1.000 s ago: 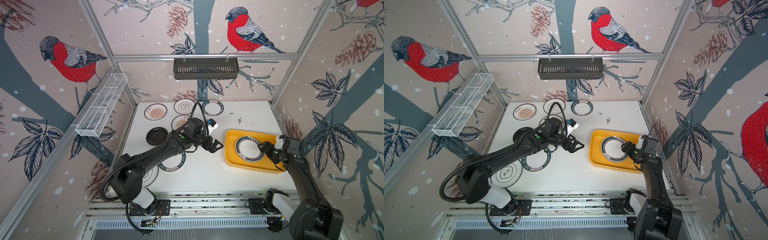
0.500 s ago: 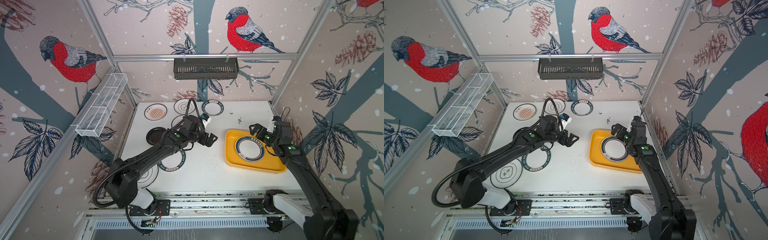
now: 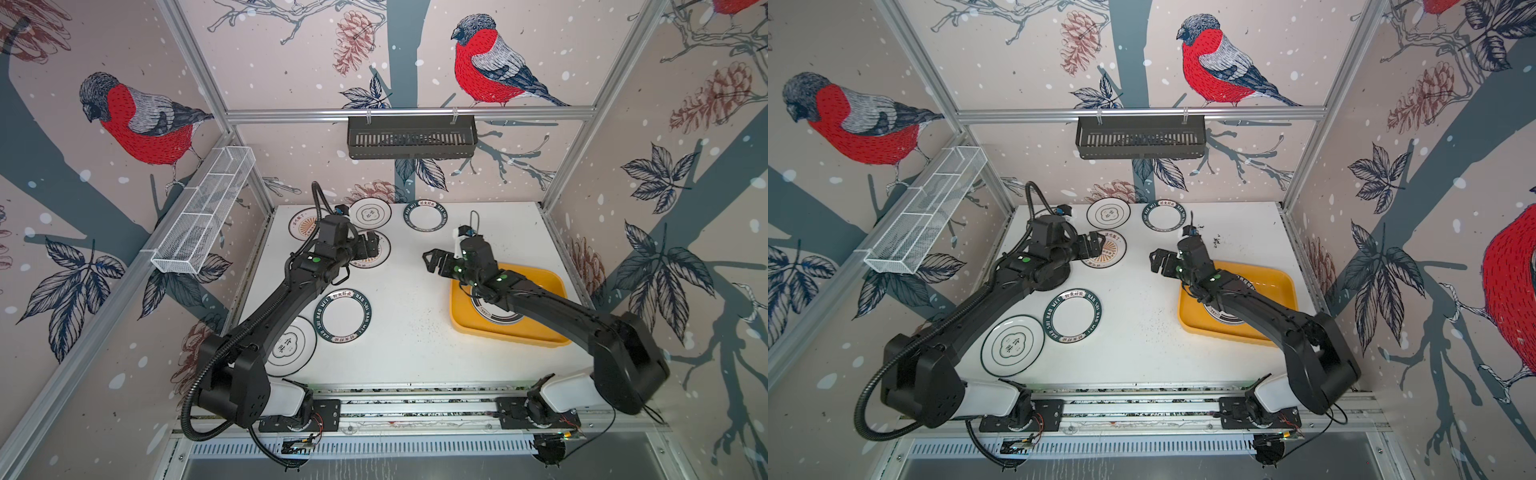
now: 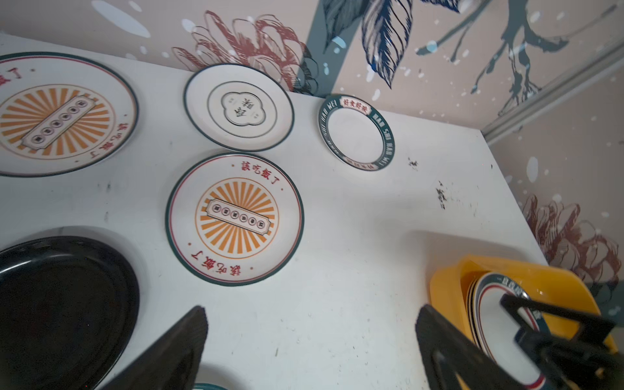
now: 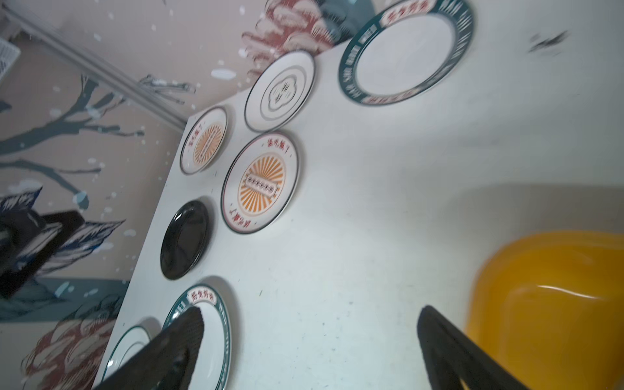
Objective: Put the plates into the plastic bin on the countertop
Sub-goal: 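Reach the right gripper to the green plate's rim while the left arm swings away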
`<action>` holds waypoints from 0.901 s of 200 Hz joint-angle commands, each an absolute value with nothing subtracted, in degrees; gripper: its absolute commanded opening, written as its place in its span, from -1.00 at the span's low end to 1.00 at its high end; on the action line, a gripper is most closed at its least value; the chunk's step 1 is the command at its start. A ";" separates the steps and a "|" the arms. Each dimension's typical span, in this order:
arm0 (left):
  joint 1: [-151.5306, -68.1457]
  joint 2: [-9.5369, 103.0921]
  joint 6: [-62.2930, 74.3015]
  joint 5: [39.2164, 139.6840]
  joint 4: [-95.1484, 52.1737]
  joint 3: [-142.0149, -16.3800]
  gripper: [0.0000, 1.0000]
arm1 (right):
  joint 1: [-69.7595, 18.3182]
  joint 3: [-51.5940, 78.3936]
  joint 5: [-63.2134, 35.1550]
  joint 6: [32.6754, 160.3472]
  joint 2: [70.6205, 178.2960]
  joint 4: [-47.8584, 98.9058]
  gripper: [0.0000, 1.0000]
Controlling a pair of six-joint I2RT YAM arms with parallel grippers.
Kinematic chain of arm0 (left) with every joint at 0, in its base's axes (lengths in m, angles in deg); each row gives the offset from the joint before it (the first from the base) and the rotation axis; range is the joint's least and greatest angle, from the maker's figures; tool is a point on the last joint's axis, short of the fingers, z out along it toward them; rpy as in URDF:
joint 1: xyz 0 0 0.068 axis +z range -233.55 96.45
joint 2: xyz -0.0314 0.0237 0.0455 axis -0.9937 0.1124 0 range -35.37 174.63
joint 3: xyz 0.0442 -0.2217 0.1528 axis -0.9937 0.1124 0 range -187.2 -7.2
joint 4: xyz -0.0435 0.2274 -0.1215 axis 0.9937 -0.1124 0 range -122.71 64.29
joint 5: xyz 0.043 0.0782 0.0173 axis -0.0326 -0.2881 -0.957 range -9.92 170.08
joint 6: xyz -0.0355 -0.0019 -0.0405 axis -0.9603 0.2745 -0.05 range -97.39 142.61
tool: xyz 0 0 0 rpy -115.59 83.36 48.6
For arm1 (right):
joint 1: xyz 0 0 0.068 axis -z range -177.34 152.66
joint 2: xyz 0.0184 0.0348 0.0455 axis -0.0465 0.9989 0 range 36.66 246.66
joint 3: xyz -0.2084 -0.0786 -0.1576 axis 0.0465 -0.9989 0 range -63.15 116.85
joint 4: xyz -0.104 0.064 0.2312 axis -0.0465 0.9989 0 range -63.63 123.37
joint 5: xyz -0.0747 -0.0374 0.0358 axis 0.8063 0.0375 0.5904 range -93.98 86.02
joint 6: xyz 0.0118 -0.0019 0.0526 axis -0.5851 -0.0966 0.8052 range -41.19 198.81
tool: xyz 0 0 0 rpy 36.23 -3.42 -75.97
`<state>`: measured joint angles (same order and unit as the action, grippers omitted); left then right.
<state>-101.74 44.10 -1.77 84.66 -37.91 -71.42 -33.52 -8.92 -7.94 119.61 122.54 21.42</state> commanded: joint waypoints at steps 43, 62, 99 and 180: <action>-86.51 44.82 -7.52 97.05 -35.05 -71.75 0.92 | -42.20 2.33 -20.69 121.59 141.42 13.16 0.93; -83.11 44.12 -7.06 100.16 -32.77 -70.83 0.93 | -42.81 4.68 -26.52 122.23 145.90 13.30 0.85; -79.95 43.56 -6.89 102.54 -30.82 -70.17 0.93 | -43.25 7.37 -33.58 121.94 150.59 16.66 0.78; -74.19 43.50 -10.81 111.55 -25.23 -68.27 0.93 | -46.71 17.28 -36.40 120.39 161.36 26.45 0.37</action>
